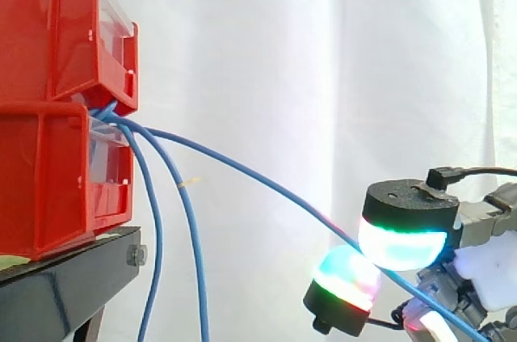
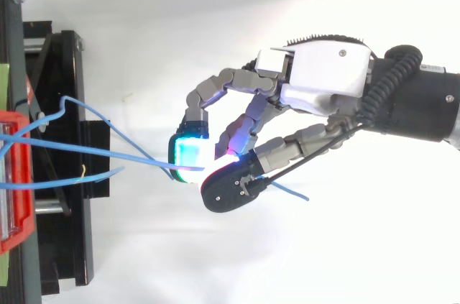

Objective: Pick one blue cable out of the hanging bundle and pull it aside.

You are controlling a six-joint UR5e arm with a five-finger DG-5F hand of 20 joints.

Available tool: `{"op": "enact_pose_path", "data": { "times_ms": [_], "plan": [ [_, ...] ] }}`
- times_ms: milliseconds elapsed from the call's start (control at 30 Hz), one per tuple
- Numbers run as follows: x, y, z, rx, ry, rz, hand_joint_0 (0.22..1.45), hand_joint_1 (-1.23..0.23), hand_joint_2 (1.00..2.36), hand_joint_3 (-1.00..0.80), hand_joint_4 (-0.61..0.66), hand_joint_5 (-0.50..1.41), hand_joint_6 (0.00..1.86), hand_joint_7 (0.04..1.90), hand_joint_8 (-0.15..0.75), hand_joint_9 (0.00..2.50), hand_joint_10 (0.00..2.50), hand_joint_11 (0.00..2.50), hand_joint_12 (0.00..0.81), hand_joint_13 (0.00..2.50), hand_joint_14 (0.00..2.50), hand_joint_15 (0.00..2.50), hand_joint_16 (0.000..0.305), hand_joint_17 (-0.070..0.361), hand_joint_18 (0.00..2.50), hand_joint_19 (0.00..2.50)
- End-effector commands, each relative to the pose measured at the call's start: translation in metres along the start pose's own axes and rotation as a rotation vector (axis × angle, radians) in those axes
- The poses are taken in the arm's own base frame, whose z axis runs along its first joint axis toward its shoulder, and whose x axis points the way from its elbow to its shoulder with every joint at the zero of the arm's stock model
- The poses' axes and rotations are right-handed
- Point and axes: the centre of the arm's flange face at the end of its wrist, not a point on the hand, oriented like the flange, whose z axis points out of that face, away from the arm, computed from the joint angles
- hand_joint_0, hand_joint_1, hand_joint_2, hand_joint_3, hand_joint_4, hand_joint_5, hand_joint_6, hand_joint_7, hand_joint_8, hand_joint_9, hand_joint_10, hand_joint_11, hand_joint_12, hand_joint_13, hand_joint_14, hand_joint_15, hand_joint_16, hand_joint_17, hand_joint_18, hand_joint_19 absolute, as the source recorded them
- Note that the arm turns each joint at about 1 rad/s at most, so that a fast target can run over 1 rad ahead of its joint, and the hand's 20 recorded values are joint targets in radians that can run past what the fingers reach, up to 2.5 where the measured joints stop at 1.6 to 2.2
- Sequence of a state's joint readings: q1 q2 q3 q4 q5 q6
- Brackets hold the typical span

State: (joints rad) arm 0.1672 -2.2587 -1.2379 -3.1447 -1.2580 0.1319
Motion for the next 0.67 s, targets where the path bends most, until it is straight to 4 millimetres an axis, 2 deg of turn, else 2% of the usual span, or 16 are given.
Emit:
{"op": "enact_pose_path", "data": {
  "times_ms": [0, 100, 633],
  "plan": [
    [0.0, 0.0004, -0.0002, -0.001, 0.0, 0.0, 0.6, -0.81, 1.0, -0.21, -0.17, -0.01, 0.86, 0.96, 0.221, 1.24, 0.02, 0.51, 0.347, 0.81, 0.02, 0.51, 0.06, 0.135, 0.49, 0.33],
    [0.0, 0.0004, -0.0002, -0.001, 0.0, 0.0, 0.6, -0.81, 1.0, -0.21, -0.17, -0.01, 0.86, 0.94, 0.221, 1.24, 0.02, 0.51, 0.307, 0.75, 0.02, 0.49, 0.049, 0.111, 0.35, 0.3],
    [0.0, 0.0004, -0.0002, -0.001, 0.0, 0.0, 0.59, -0.8, 1.01, -0.22, -0.18, -0.01, 0.86, 0.96, 0.215, 1.22, 0.02, 0.5, 0.277, 0.76, 0.02, 0.52, 0.037, 0.082, 0.29, 0.3]
  ]
}}
